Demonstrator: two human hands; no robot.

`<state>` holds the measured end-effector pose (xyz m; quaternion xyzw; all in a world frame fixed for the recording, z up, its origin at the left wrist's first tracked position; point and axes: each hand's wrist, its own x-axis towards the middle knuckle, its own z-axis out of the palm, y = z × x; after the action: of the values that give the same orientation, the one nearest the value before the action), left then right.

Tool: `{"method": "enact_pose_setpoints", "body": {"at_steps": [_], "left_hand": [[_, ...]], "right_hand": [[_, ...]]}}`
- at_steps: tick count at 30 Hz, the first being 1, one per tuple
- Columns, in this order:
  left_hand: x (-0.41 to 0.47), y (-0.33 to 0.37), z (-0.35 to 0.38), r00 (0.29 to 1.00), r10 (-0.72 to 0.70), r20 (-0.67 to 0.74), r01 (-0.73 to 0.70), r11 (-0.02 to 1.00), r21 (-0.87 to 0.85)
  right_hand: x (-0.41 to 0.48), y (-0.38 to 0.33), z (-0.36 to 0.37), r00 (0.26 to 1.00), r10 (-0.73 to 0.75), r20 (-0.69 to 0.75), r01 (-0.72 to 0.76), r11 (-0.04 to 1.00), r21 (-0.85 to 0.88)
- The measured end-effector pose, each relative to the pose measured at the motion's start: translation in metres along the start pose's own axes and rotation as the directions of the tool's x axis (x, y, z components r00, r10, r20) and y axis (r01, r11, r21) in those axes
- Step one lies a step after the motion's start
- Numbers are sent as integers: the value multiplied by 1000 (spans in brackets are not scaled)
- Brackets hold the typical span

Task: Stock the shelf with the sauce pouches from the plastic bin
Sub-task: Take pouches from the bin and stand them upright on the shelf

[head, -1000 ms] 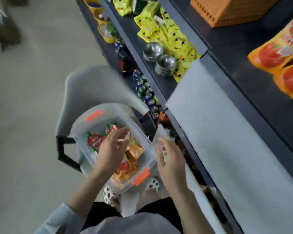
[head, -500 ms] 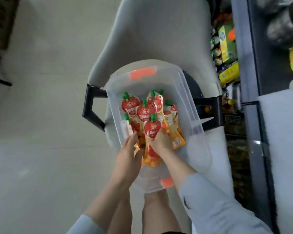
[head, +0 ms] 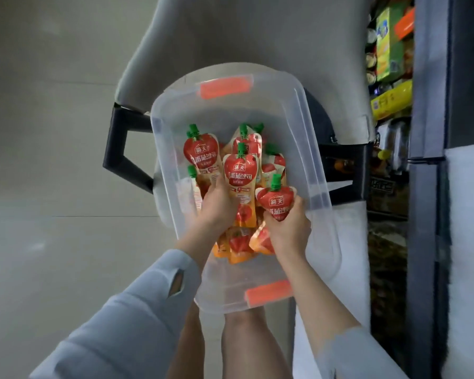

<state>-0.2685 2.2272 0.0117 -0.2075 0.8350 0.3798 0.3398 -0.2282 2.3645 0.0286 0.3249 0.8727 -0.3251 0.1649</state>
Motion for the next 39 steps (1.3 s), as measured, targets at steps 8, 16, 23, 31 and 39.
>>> {"method": "enact_pose_setpoints", "body": {"at_steps": [8, 16, 23, 31, 39], "left_hand": [[17, 10, 37, 969, -111, -222, 114, 994, 1], [29, 16, 24, 976, -199, -90, 203, 978, 37], [12, 19, 34, 999, -17, 35, 17, 1000, 9], [-45, 21, -33, 985, 145, 98, -114, 956, -270], [-144, 69, -102, 934, 300, 196, -175, 860, -480]], "right_hand": [[20, 21, 17, 998, 0, 68, -5, 997, 80], [16, 21, 7, 993, -26, 113, 11, 992, 129], [2, 25, -17, 977, -17, 212, -48, 953, 298], [-43, -7, -61, 926, 28, 376, -265, 758, 596], [-120, -44, -135, 971, -16, 240, -183, 597, 781]]}}
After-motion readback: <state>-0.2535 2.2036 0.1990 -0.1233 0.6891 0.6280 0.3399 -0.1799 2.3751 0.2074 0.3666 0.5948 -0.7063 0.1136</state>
